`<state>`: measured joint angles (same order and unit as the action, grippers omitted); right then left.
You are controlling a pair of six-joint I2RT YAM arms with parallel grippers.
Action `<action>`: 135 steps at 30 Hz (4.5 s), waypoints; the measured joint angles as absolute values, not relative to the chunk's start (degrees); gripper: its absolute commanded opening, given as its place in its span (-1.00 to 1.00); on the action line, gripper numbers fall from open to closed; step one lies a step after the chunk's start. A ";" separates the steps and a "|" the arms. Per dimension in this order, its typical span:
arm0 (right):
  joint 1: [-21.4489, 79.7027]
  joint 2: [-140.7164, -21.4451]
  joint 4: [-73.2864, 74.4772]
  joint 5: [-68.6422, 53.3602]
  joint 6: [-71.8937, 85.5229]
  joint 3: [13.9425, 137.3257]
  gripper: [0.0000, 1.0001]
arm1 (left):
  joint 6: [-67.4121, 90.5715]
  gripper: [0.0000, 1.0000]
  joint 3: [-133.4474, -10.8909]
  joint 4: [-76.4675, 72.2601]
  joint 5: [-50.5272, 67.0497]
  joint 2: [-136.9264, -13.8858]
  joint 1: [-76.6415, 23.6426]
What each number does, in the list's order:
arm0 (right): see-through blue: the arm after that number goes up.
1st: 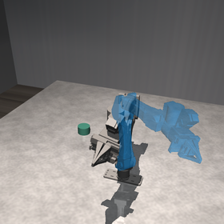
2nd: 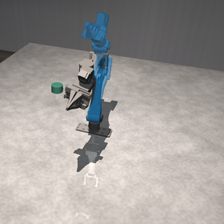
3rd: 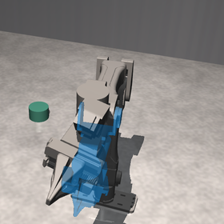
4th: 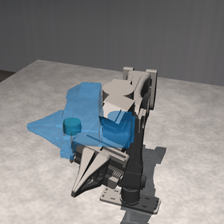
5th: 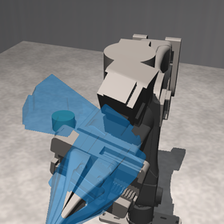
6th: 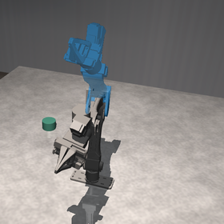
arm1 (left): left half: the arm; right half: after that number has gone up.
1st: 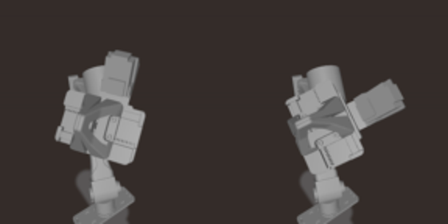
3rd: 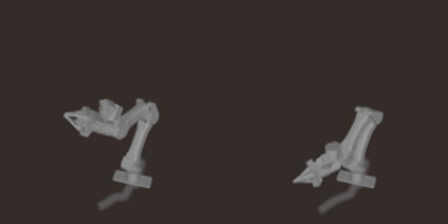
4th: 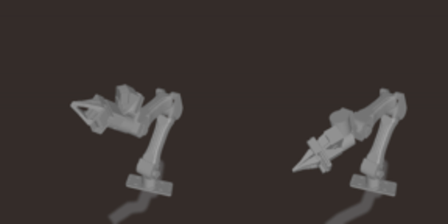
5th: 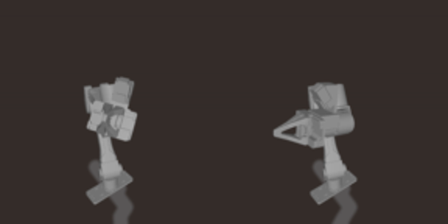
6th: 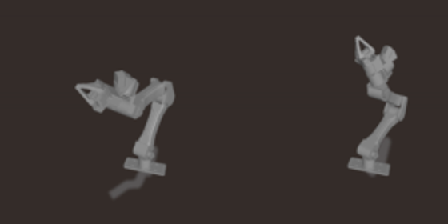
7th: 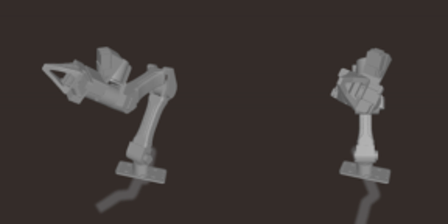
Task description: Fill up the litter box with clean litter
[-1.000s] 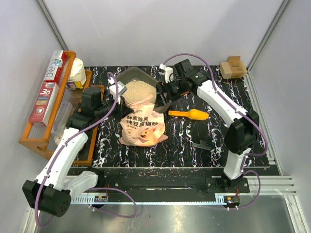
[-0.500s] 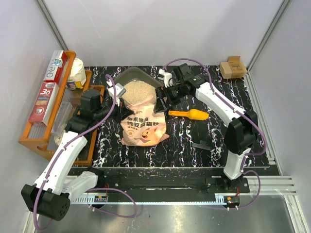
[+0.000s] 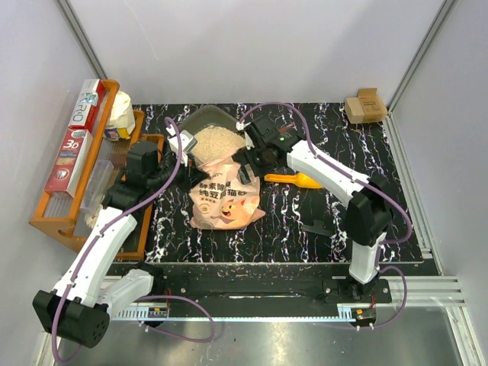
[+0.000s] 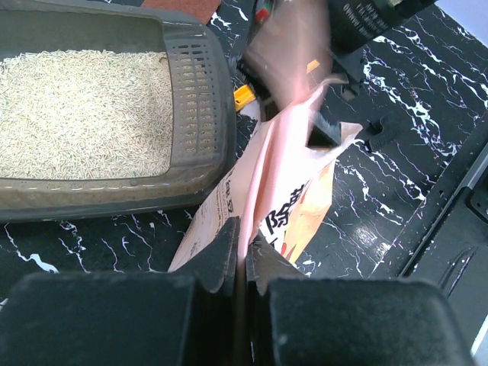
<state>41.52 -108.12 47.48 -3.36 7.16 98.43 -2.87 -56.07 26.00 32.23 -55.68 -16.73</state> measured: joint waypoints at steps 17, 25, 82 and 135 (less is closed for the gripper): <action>37.98 -99.66 49.80 -4.03 3.46 93.51 0.05 | -3.16 -0.14 -56.10 23.42 35.79 -55.57 -16.82; 37.98 -101.41 49.91 -11.75 -1.69 94.04 -1.00 | -8.71 -0.02 -58.22 22.68 41.54 -61.19 -17.78; 38.33 -103.79 57.34 -11.00 0.05 104.86 0.50 | -6.74 -1.00 -56.58 26.22 37.50 -55.00 -18.63; 29.43 -102.28 63.81 -17.72 -3.75 116.88 0.99 | -4.19 0.84 -56.95 19.11 35.66 -55.24 -18.26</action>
